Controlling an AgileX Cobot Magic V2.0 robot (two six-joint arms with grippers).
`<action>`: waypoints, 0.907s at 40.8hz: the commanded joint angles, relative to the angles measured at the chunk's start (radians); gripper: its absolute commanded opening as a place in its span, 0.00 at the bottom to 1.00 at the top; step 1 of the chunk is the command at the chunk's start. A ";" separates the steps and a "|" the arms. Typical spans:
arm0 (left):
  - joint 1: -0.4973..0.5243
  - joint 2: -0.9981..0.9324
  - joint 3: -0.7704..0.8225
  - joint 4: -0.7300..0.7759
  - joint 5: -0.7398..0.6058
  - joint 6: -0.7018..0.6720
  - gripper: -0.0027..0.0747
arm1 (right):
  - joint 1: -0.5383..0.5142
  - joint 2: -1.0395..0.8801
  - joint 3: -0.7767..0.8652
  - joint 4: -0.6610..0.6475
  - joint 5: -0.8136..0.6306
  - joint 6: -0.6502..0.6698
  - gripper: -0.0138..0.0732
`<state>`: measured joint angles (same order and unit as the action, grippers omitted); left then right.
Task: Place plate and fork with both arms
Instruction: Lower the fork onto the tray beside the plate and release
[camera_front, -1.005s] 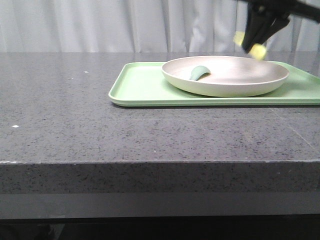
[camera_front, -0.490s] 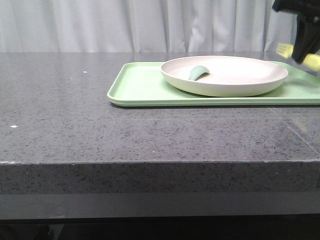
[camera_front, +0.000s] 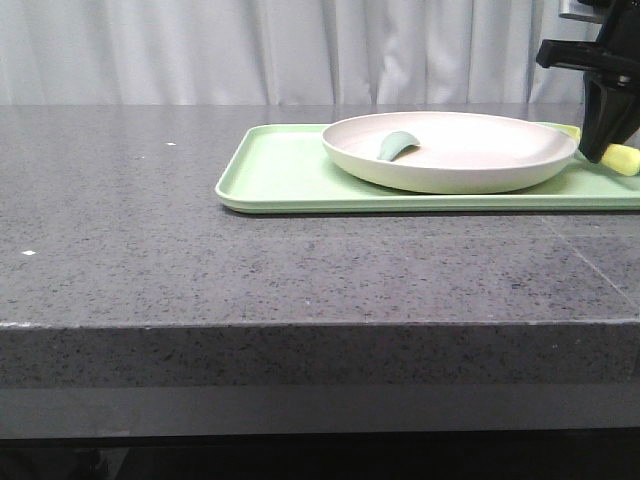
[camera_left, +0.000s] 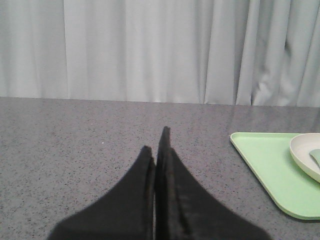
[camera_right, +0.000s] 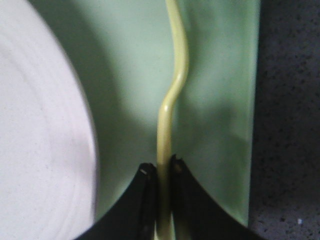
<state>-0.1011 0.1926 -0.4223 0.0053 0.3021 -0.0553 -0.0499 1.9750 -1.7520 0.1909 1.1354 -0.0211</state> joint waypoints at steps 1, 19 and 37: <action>0.001 0.011 -0.027 0.001 -0.090 -0.005 0.01 | -0.006 -0.054 -0.025 -0.001 -0.009 -0.010 0.38; 0.001 0.011 -0.027 0.001 -0.090 -0.005 0.01 | -0.006 -0.127 -0.209 -0.002 0.103 -0.010 0.53; 0.001 0.011 -0.027 -0.005 -0.090 -0.005 0.01 | -0.006 -0.308 -0.203 -0.011 0.138 -0.029 0.08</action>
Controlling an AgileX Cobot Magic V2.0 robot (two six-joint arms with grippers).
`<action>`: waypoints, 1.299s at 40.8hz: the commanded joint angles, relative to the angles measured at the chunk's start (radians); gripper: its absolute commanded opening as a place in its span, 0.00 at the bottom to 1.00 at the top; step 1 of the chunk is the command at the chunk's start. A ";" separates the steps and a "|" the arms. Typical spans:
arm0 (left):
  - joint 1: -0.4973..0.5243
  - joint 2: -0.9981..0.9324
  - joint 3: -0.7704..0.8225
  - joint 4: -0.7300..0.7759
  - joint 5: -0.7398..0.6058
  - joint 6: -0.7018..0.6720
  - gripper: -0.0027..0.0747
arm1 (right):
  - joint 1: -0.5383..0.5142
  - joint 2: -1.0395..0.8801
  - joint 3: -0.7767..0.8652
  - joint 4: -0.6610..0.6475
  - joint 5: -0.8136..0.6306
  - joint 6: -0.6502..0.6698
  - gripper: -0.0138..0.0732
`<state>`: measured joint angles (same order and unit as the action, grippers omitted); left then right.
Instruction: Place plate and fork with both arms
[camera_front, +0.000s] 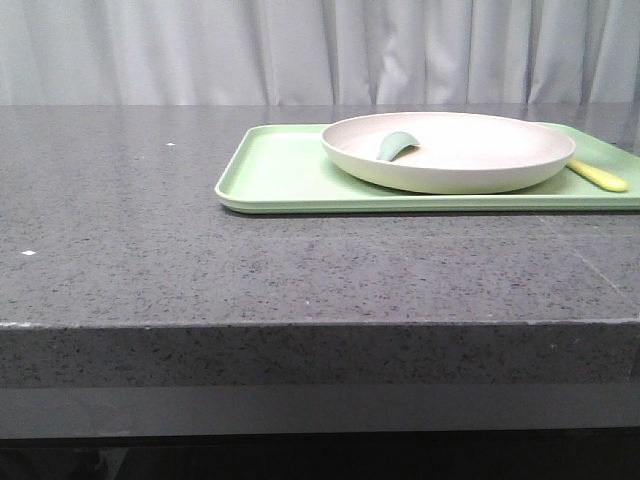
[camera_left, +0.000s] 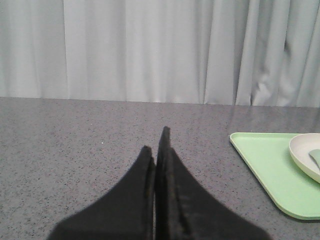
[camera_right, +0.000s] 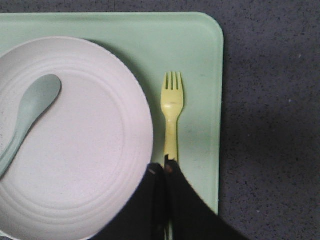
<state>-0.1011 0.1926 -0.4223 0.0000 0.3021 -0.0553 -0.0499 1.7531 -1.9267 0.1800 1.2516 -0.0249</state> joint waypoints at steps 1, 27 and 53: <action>0.001 0.011 -0.027 0.000 -0.090 -0.005 0.01 | -0.006 -0.096 -0.029 0.000 0.025 -0.027 0.08; 0.001 0.011 -0.027 0.000 -0.090 -0.005 0.01 | -0.004 -0.919 0.917 0.000 -0.723 -0.131 0.08; 0.001 0.011 -0.027 0.000 -0.090 -0.005 0.01 | -0.004 -1.547 1.512 0.000 -0.992 -0.131 0.08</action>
